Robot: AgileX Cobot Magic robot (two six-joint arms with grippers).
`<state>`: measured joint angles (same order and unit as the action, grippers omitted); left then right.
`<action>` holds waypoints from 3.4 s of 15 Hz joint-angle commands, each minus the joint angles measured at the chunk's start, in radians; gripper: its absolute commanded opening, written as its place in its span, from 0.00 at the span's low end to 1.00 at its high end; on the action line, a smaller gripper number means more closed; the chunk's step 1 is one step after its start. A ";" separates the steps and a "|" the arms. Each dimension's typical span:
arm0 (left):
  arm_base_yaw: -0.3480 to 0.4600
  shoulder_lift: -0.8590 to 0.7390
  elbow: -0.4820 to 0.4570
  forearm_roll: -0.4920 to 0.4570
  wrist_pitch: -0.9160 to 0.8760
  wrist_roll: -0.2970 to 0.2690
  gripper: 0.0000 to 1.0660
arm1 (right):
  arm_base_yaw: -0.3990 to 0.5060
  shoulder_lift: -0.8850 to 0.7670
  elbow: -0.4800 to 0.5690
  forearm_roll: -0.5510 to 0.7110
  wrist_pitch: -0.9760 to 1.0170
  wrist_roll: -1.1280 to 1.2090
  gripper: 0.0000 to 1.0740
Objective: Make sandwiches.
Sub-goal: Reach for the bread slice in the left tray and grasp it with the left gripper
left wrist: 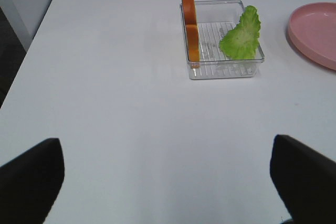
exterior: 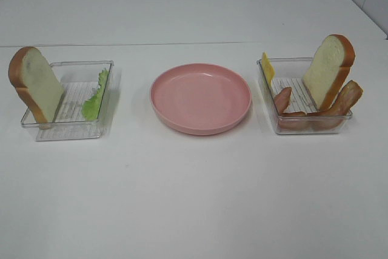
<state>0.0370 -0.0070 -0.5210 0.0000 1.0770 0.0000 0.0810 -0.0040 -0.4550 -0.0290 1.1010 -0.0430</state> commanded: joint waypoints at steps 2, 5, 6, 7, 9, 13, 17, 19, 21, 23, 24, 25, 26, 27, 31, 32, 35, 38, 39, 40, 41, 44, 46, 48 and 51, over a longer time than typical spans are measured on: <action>0.000 -0.015 0.003 -0.007 -0.003 0.000 0.95 | -0.004 -0.030 0.003 -0.004 -0.002 -0.006 0.92; 0.000 -0.015 0.003 -0.007 -0.003 0.000 0.95 | -0.004 -0.030 0.003 -0.004 -0.002 -0.006 0.92; 0.000 -0.015 0.003 -0.007 -0.003 0.000 0.95 | -0.004 -0.030 0.003 -0.004 -0.002 -0.006 0.92; 0.000 -0.015 0.003 -0.007 -0.003 0.000 0.95 | -0.004 -0.030 0.003 -0.004 -0.002 -0.006 0.92; 0.000 -0.015 0.003 -0.007 -0.003 0.000 0.95 | -0.004 -0.030 0.003 -0.004 -0.002 -0.006 0.92; 0.000 0.148 -0.071 0.000 0.080 -0.007 0.95 | -0.004 -0.030 0.003 -0.004 -0.002 -0.006 0.92; 0.000 0.696 -0.341 0.035 0.174 -0.016 0.95 | -0.004 -0.030 0.003 -0.004 -0.002 -0.006 0.92; 0.000 0.907 -0.451 0.035 0.176 -0.019 0.95 | -0.004 -0.030 0.003 -0.004 -0.002 -0.006 0.92; 0.000 1.106 -0.580 0.035 0.204 -0.019 0.95 | -0.004 -0.030 0.003 -0.004 -0.002 -0.006 0.92; 0.000 1.404 -0.791 0.035 0.238 0.000 0.95 | -0.004 -0.030 0.003 -0.004 -0.002 -0.006 0.92; 0.000 1.498 -0.885 0.034 0.238 -0.006 0.95 | -0.004 -0.030 0.003 -0.004 -0.002 -0.006 0.92; 0.000 1.595 -0.968 0.034 0.238 -0.008 0.95 | -0.004 -0.030 0.003 -0.004 -0.002 -0.006 0.92; 0.000 1.641 -1.012 0.034 0.238 -0.011 0.95 | -0.004 -0.030 0.003 -0.004 -0.002 -0.006 0.92; 0.000 1.791 -1.162 0.013 0.238 -0.015 0.95 | -0.004 -0.030 0.003 -0.004 -0.002 -0.006 0.92; -0.015 2.023 -1.324 -0.067 0.238 -0.007 0.95 | -0.004 -0.030 0.003 -0.004 -0.002 -0.006 0.92; -0.022 2.043 -1.332 -0.066 0.238 -0.007 0.95 | -0.004 -0.030 0.003 -0.004 -0.002 -0.006 0.92; -0.076 2.157 -1.354 -0.060 0.195 -0.007 0.95 | -0.004 -0.030 0.003 -0.004 -0.002 -0.006 0.92; -0.093 2.216 -1.358 -0.060 0.189 -0.007 0.95 | -0.004 -0.030 0.003 -0.004 -0.002 -0.006 0.92; -0.093 2.227 -1.358 -0.059 0.192 -0.007 0.94 | -0.004 -0.030 0.003 -0.004 -0.002 -0.006 0.92; -0.093 2.234 -1.358 -0.056 0.193 -0.007 0.94 | -0.004 -0.030 0.003 -0.004 -0.002 -0.006 0.92; -0.093 2.235 -1.358 -0.056 0.193 -0.007 0.94 | -0.004 -0.030 0.003 -0.004 -0.002 -0.006 0.92; -0.093 2.236 -1.358 -0.055 0.180 -0.006 0.86 | -0.004 -0.030 0.003 -0.004 -0.002 -0.006 0.92; -0.090 2.238 -1.358 -0.055 0.175 -0.006 0.59 | -0.004 -0.030 0.003 -0.004 -0.002 -0.006 0.92; -0.090 2.238 -1.358 -0.035 0.174 0.000 0.29 | -0.004 -0.030 0.003 -0.004 -0.002 -0.006 0.92; -0.090 2.238 -1.358 -0.014 0.194 -0.006 0.00 | -0.004 -0.030 0.003 -0.004 -0.002 -0.006 0.92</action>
<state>-0.0510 2.2250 -1.8780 -0.0260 1.2210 0.0000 0.0810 -0.0040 -0.4550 -0.0290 1.1010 -0.0430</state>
